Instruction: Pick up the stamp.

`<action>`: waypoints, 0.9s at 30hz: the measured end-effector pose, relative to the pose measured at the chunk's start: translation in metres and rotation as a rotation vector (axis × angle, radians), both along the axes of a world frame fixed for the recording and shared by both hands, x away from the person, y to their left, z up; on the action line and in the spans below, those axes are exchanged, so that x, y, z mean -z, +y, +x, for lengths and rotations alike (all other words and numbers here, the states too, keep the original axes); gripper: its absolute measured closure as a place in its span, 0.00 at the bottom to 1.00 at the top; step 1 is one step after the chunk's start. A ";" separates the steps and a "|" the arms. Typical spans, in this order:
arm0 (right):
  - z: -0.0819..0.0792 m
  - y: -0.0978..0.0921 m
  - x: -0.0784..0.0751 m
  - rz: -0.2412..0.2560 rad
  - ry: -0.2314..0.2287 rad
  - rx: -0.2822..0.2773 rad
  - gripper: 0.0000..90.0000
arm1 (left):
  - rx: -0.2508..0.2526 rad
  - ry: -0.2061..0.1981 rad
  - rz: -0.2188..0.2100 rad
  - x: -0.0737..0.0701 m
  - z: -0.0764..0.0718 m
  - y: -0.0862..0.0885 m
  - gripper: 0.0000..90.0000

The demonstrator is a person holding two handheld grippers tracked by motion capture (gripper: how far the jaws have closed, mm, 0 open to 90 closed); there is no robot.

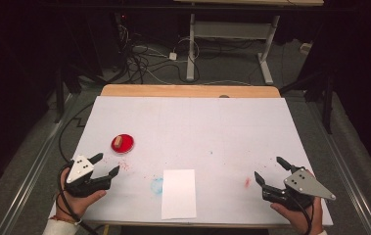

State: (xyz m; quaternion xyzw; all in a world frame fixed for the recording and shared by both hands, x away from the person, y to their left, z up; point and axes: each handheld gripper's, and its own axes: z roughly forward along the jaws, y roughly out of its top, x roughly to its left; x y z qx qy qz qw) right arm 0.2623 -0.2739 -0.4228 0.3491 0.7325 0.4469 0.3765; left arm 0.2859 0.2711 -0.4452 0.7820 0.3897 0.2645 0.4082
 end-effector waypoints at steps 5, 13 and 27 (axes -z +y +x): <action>0.002 -0.004 0.000 0.008 0.012 0.011 0.23 | 0.008 0.023 0.020 0.001 0.001 -0.002 0.31; 0.004 0.001 0.002 -0.008 0.021 0.000 0.24 | -0.001 0.035 0.022 -0.003 0.001 0.003 0.31; 0.009 0.005 0.010 -0.033 0.081 -0.003 0.25 | -0.025 0.164 0.093 -0.041 0.040 -0.001 0.34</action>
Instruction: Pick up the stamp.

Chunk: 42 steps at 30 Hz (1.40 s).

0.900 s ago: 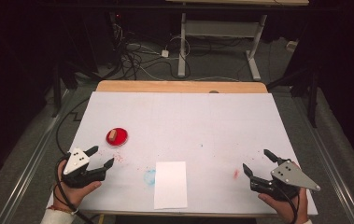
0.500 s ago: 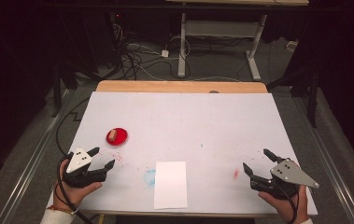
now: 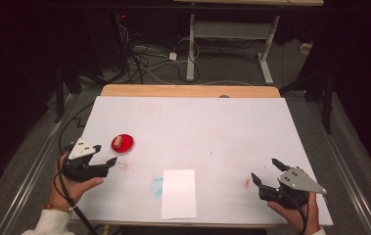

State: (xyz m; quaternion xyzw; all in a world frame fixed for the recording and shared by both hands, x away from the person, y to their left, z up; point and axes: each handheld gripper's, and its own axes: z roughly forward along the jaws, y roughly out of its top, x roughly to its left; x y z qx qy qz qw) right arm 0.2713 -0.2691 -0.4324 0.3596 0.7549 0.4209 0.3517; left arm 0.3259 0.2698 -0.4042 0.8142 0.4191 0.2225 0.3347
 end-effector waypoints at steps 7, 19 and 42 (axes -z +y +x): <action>0.003 0.000 0.003 -0.008 0.020 0.004 0.26 | -0.021 0.156 0.061 -0.014 0.049 -0.012 0.38; 0.004 -0.001 0.006 -0.026 0.048 0.003 0.26 | -0.089 0.382 0.128 0.005 0.100 -0.015 0.50; 0.005 0.000 0.008 -0.058 0.048 -0.001 0.27 | -0.132 0.423 0.143 0.026 0.116 -0.017 0.81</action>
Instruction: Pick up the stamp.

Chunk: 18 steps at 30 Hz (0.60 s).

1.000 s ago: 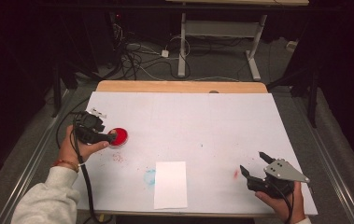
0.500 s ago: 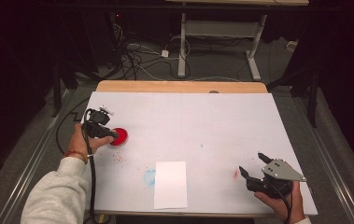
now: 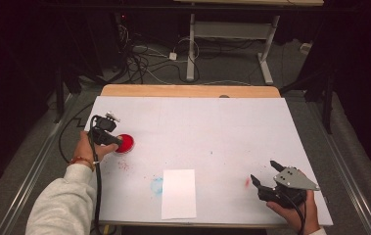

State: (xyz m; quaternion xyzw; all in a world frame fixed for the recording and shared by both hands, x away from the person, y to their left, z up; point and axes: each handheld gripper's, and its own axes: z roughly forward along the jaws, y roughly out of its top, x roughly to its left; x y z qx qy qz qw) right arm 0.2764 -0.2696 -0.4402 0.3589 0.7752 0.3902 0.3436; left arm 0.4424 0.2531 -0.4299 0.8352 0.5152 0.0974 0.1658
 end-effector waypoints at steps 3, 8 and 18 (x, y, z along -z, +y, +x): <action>0.000 0.000 0.000 0.003 -0.004 0.006 0.27 | 0.004 0.001 0.004 0.001 0.001 -0.001 0.80; -0.001 0.000 0.000 0.000 -0.003 0.005 0.27 | 0.009 -0.001 -0.002 0.001 0.002 0.000 0.82; -0.001 0.000 -0.001 0.001 -0.004 0.001 0.27 | 0.064 -0.088 0.003 -0.028 -0.011 -0.004 0.82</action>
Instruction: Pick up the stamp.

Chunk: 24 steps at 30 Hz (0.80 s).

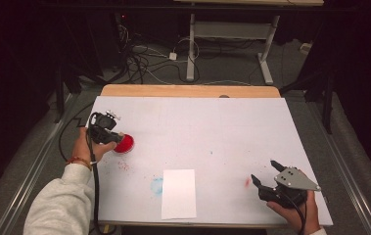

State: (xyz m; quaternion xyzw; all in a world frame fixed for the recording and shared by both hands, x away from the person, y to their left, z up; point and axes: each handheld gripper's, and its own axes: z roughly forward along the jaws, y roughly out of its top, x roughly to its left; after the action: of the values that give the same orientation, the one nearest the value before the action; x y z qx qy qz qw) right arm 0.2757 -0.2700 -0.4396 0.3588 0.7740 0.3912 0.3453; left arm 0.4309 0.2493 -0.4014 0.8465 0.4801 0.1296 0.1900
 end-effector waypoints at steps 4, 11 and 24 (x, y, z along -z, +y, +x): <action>0.000 0.001 0.000 0.000 0.001 -0.002 0.27 | 0.008 -0.038 -0.012 -0.019 -0.007 0.002 0.82; 0.000 0.001 0.000 -0.005 0.002 -0.004 0.27 | 0.060 -0.063 -0.006 -0.039 -0.014 -0.002 0.82; 0.001 0.001 0.002 -0.007 0.015 -0.009 0.27 | 0.066 0.037 -0.014 -0.005 -0.001 0.001 0.82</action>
State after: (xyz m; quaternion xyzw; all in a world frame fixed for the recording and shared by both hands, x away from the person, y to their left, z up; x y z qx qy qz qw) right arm 0.2768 -0.2687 -0.4418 0.3569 0.7796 0.3872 0.3390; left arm 0.4302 0.2501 -0.3966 0.8628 0.4562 0.1043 0.1911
